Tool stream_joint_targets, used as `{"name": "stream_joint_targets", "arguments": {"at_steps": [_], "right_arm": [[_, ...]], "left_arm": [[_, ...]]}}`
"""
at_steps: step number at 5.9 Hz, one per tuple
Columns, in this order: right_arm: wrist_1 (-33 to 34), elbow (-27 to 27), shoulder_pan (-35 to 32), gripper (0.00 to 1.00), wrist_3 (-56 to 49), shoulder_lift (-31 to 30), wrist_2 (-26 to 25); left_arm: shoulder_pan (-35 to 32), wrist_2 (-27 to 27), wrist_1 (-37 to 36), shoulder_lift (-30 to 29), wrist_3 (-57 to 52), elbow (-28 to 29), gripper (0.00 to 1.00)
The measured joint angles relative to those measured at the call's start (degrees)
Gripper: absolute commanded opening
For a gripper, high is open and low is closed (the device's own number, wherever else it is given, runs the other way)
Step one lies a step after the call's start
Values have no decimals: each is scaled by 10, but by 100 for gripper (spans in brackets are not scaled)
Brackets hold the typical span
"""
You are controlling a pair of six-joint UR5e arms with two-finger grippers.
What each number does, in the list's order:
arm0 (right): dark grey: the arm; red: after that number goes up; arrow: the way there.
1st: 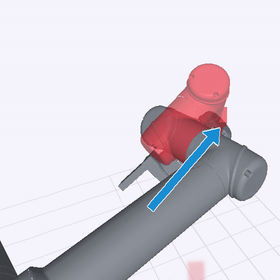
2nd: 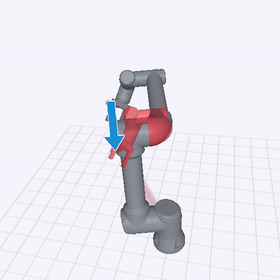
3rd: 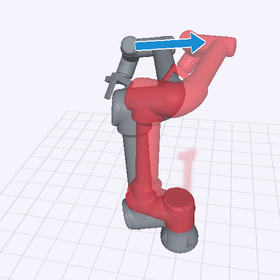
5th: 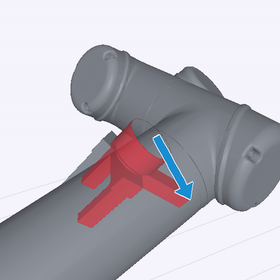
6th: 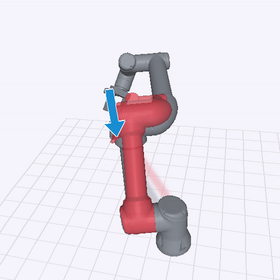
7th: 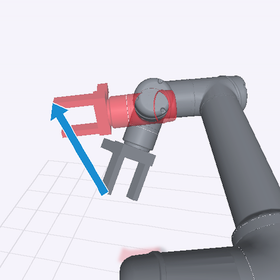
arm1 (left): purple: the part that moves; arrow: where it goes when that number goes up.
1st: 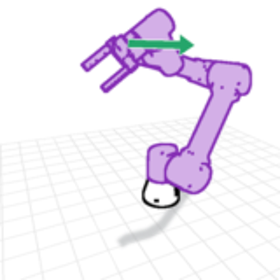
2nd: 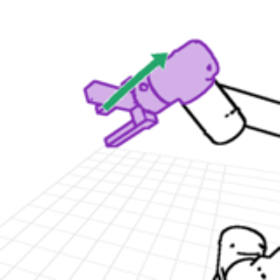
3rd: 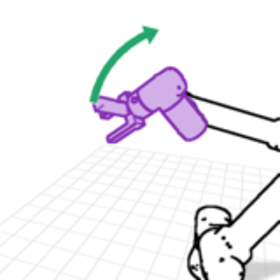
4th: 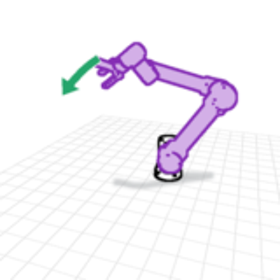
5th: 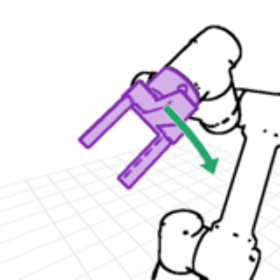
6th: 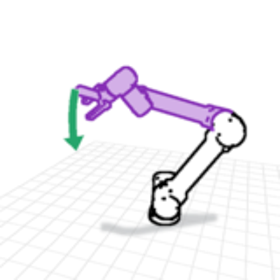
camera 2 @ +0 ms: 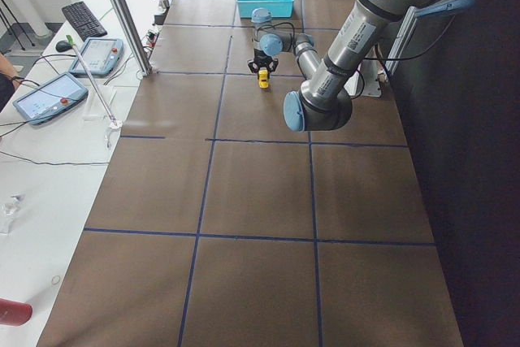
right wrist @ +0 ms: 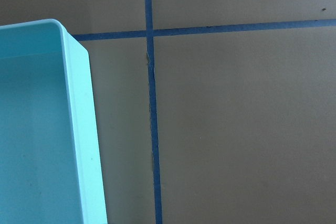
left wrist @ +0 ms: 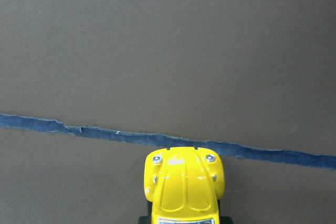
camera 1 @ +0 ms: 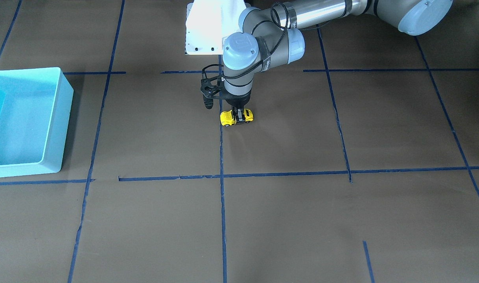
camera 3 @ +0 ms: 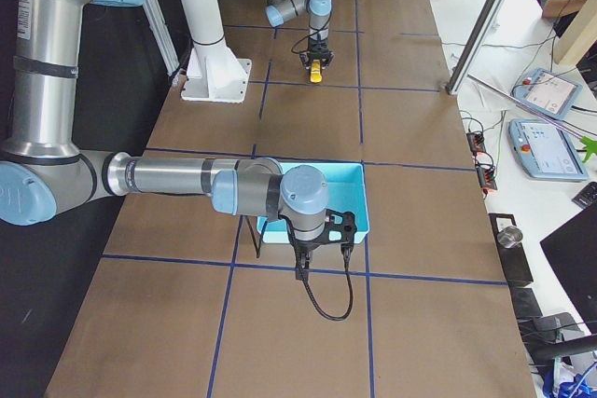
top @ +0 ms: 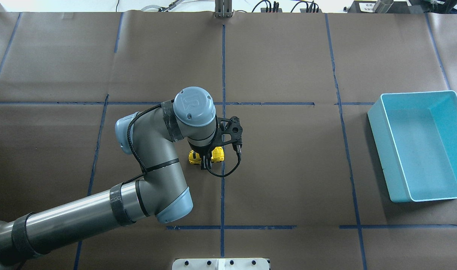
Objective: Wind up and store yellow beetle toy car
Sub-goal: 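Lower the left gripper and press down on the car's roof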
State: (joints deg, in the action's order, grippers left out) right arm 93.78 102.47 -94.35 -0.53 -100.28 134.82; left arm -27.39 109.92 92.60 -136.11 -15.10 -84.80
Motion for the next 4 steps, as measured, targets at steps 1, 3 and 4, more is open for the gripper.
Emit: {"name": "stream_joint_targets", "arguments": {"at_steps": [1,3,4], "right_arm": [[0,0,0,100,0,0,0],[0,0,0,100,0,0,0],[0,0,0,100,0,0,0]], "left_arm": [[0,0,13,2,-10,1,0],[0,-1,60,10,-15,6,0],[0,-1,75,11,-15,6,0]]}}
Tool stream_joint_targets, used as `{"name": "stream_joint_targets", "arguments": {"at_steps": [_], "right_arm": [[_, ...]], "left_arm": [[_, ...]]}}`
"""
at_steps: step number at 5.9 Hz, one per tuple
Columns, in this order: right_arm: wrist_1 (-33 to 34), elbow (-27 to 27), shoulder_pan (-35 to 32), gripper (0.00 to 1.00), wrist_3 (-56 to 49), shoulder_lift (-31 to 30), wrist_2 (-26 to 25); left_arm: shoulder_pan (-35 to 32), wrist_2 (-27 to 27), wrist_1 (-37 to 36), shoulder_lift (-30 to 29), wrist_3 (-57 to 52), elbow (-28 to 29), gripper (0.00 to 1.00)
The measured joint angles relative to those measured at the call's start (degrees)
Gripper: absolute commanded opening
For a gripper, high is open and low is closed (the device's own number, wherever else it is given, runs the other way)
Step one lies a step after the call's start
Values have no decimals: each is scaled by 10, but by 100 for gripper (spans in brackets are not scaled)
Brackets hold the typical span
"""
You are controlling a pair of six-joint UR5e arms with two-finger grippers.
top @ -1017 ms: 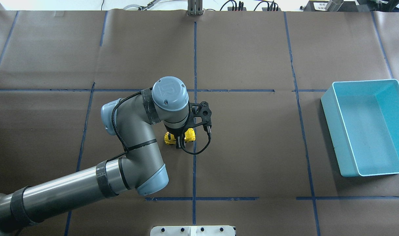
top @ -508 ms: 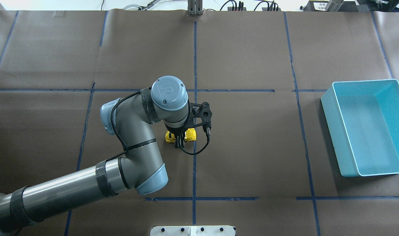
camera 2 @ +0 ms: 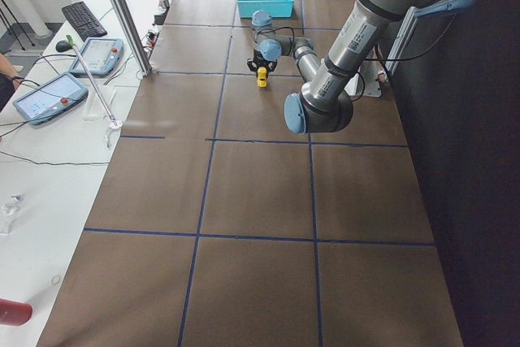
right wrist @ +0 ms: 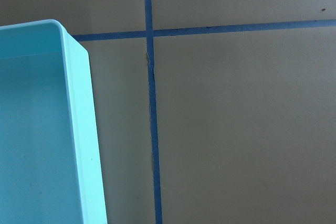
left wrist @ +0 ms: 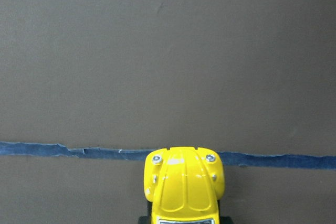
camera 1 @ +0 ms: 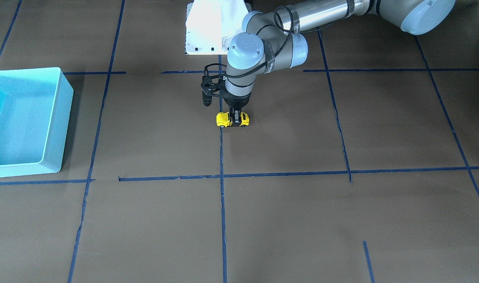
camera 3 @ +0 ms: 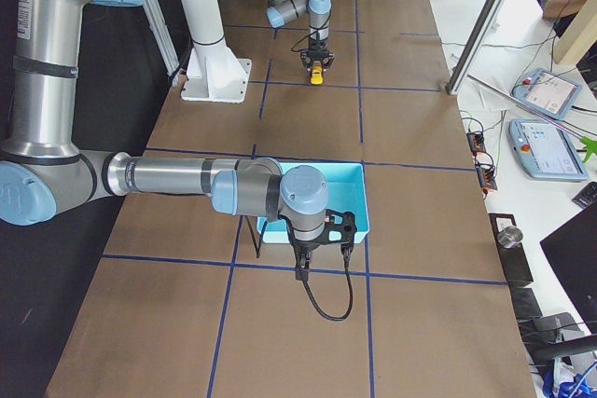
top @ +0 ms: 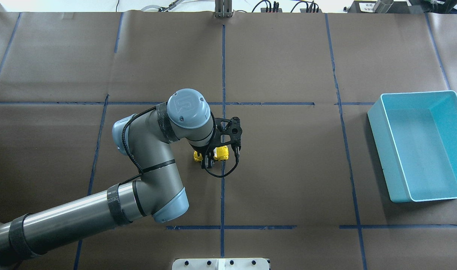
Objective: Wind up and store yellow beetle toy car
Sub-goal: 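Drag the car backward toward the robot with the left gripper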
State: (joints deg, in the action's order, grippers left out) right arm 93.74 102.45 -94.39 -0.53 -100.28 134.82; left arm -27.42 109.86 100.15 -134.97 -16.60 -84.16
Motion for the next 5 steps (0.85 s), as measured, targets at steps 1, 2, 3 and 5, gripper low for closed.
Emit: {"name": "stream_joint_targets", "arguments": {"at_steps": [1,2,3,5], "right_arm": [[0,0,0,100,0,0,0],[0,0,0,100,0,0,-1],[0,-1,0,100,0,0,-1],[0,-1,0,100,0,0,-1]], "left_arm": [[0,0,13,1,0,0,0],[-1,0,24,3,0,0,0],[-1,0,40,12,2,0,0],[-1,0,66,27,2,-1,0]]}}
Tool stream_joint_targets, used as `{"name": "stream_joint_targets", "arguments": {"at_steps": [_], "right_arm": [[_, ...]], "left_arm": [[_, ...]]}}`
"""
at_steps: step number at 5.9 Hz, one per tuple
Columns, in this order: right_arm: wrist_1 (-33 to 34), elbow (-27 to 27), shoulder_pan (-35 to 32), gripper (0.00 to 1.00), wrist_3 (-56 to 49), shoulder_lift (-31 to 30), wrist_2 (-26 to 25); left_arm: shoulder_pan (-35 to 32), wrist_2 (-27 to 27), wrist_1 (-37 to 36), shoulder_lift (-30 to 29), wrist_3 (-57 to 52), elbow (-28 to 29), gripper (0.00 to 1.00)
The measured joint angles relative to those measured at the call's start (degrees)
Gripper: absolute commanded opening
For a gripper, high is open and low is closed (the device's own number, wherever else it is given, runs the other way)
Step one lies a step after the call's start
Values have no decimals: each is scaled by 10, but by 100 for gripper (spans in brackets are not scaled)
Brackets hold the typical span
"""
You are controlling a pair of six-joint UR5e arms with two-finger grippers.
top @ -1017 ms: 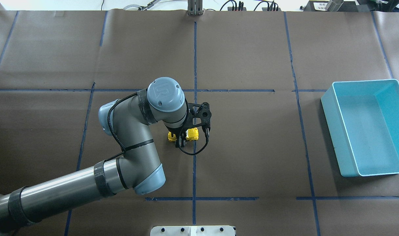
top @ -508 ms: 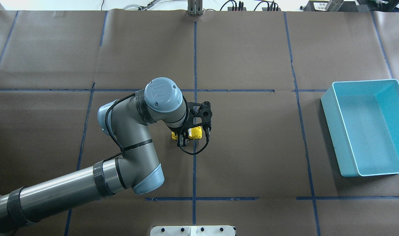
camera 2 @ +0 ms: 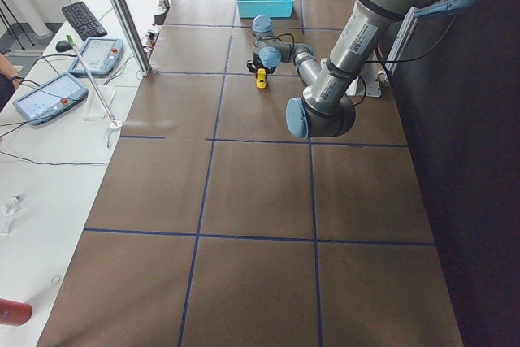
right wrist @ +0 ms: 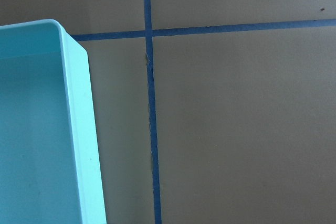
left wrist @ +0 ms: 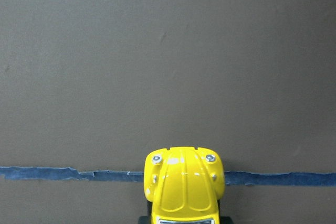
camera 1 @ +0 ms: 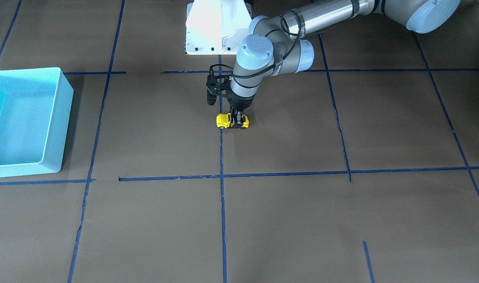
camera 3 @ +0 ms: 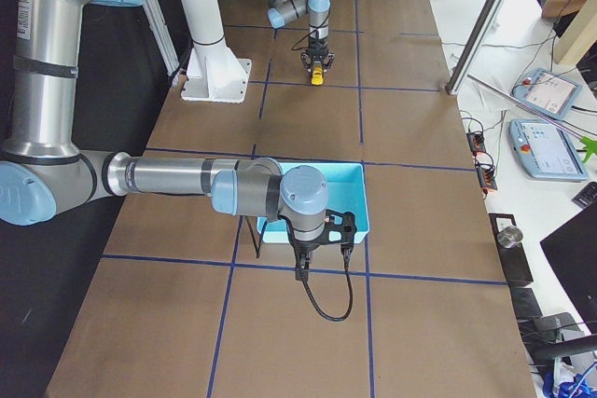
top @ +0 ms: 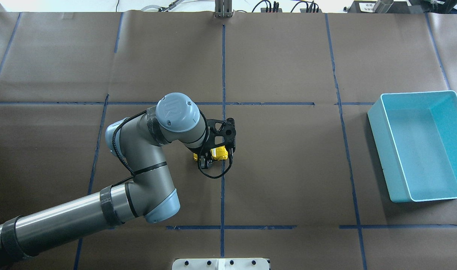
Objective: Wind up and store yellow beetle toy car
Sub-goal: 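Drag the car backward toward the robot with the left gripper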
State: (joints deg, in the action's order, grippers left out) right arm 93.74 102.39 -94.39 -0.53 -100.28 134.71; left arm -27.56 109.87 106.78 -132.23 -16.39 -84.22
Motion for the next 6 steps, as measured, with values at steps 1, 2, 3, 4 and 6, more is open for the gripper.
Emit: {"name": "stream_joint_targets", "arguments": {"at_steps": [1,2,3,4,6], "right_arm": [[0,0,0,100,0,0,0],[0,0,0,100,0,0,-1],[0,0,0,100,0,0,-1],[0,0,0,100,0,0,-1],[0,0,0,100,0,0,-1]], "left_arm": [[-1,0,13,10,0,-2,0],[-3,2,24,24,0,-11,0],[-6,4,28,44,0,-29,0],[-14,17,29,65,0,-51,0],[-26,39,41,103,0,-81,0]]}}
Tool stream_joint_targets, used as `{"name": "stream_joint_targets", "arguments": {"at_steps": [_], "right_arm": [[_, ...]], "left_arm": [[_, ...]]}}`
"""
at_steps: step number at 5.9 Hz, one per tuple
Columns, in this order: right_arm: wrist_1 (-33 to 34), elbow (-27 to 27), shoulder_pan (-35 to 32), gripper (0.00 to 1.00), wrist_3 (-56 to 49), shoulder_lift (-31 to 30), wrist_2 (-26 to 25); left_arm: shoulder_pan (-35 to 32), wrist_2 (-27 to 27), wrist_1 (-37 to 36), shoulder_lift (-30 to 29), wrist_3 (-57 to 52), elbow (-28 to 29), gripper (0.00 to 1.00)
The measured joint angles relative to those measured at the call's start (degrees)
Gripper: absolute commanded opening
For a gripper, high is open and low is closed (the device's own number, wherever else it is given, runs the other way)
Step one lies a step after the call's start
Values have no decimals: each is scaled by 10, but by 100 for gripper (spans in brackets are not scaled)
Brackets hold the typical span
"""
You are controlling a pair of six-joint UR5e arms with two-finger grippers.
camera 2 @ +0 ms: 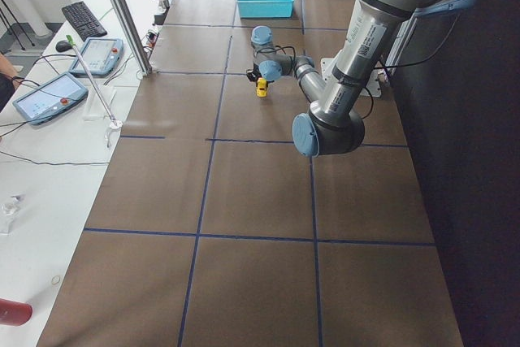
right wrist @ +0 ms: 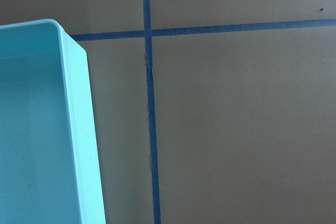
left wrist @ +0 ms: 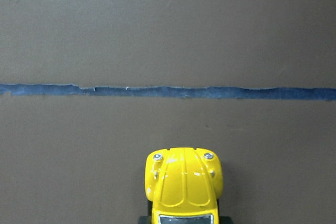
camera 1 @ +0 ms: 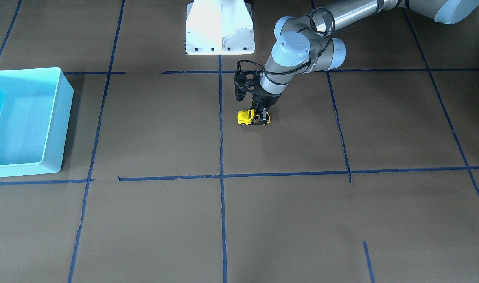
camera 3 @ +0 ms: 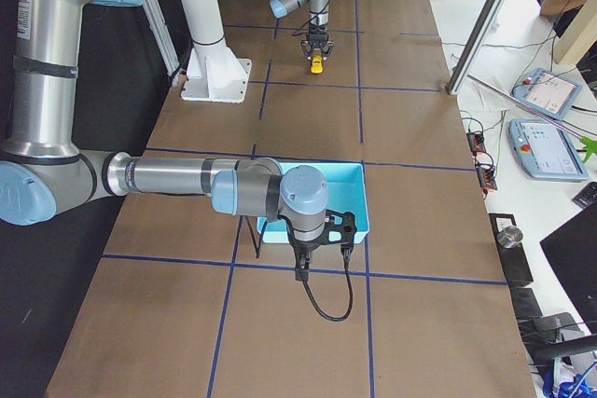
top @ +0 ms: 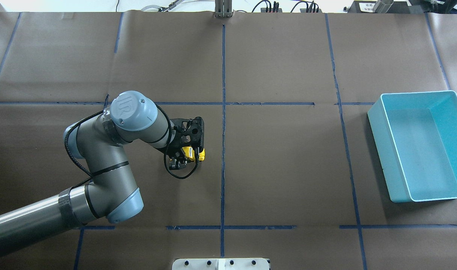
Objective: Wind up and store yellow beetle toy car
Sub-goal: 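Drag the car backward toward the robot with the left gripper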
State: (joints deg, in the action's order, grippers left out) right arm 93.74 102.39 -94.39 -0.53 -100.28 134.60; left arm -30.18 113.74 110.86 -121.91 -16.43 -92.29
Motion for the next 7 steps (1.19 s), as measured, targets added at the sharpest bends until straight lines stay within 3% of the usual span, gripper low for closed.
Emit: {"name": "stream_joint_targets", "arguments": {"at_steps": [5,6,7], "right_arm": [[0,0,0,100,0,0,0],[0,0,0,100,0,0,0],[0,0,0,100,0,0,0]], "left_arm": [[-28,27,77,83,-16,-13,5],[-38,37,98,108,-29,-15,10],[-49,47,119,142,-35,-24,30]]}}
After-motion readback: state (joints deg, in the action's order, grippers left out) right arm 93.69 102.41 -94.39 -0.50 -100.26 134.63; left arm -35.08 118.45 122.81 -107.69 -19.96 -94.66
